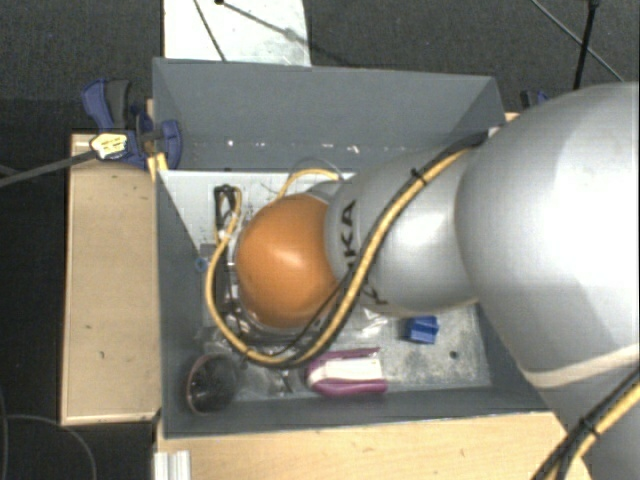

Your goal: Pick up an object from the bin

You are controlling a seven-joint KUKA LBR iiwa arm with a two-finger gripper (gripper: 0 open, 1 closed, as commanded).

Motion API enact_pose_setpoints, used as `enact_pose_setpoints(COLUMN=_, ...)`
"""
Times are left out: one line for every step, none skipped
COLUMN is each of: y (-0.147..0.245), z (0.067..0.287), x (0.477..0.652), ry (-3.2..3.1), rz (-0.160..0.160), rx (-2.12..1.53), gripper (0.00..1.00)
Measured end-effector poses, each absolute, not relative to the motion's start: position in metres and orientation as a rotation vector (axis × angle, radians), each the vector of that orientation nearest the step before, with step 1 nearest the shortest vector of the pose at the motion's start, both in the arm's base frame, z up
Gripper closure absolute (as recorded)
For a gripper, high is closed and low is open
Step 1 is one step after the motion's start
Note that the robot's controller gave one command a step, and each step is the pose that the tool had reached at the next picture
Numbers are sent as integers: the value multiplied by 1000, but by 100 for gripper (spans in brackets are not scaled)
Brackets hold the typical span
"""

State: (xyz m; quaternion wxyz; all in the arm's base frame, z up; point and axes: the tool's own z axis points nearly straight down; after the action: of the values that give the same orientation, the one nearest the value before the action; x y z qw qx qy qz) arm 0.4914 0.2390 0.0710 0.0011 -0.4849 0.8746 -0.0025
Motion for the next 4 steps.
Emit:
enact_pose_setpoints(y=250, z=71, x=491, ry=2723, rz=-9, rx=-1559, gripper=0)
enact_pose_setpoints(y=255, z=74, x=495, ry=2710, rz=-1, rx=-1542, gripper=100)
enact_pose_setpoints(y=251, z=70, x=489, ry=2732, rz=-6, rx=-1557, gripper=0)
enact_pose_setpoints(y=254, z=72, x=491, ry=2724, rz=-1, rx=-1544, gripper=100)
